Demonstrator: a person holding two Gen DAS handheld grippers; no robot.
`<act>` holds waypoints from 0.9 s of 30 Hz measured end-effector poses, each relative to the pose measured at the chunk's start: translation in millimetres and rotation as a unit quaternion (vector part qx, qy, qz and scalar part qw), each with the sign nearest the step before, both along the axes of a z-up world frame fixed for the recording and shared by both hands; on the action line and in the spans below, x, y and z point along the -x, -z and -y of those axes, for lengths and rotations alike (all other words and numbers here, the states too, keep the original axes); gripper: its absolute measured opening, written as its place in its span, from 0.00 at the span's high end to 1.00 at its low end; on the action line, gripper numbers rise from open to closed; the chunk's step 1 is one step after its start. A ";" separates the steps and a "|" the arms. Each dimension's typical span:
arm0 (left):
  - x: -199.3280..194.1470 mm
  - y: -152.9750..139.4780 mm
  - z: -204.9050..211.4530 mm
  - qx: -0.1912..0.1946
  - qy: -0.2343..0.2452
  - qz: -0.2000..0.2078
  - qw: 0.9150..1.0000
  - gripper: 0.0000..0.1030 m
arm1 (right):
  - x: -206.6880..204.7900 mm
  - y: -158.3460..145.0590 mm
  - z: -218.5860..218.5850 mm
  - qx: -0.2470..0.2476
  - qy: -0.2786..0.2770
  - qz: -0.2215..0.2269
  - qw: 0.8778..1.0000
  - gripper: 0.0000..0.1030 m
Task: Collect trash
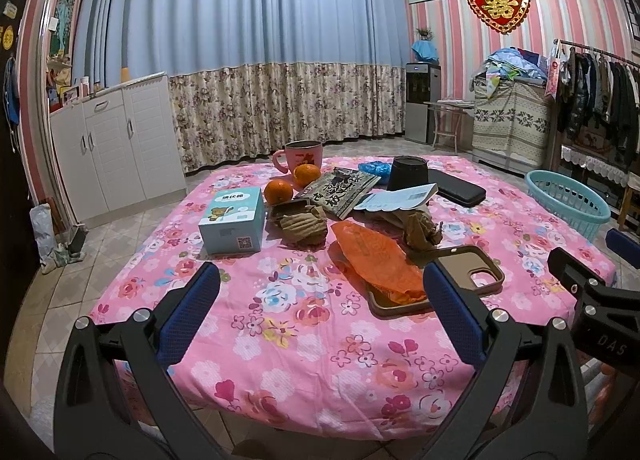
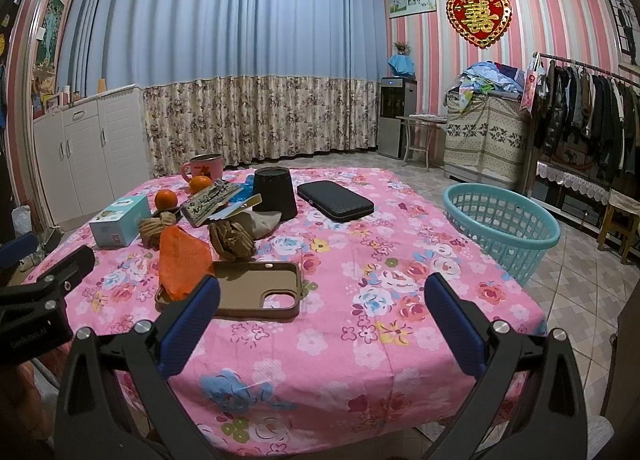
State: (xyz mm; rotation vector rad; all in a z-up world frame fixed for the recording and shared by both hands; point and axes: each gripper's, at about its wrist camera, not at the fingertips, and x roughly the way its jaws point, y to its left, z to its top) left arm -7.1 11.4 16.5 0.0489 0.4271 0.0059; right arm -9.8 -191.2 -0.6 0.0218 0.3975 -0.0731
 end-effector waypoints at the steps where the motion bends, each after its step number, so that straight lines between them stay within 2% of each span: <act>1: -0.1 -0.2 -0.5 0.000 0.000 0.000 1.000 0.05 | 0.0 -0.1 0.0 0.000 0.000 0.000 1.000 0.03; 21: -6.4 3.6 0.2 -0.006 -0.003 -0.001 1.000 0.05 | -2.3 2.9 4.8 -0.002 0.002 0.000 1.000 0.03; 27: -19.2 -7.6 -0.7 -0.013 -0.008 0.014 1.000 0.05 | -16.3 -4.2 12.0 0.011 0.011 0.003 1.000 0.03</act>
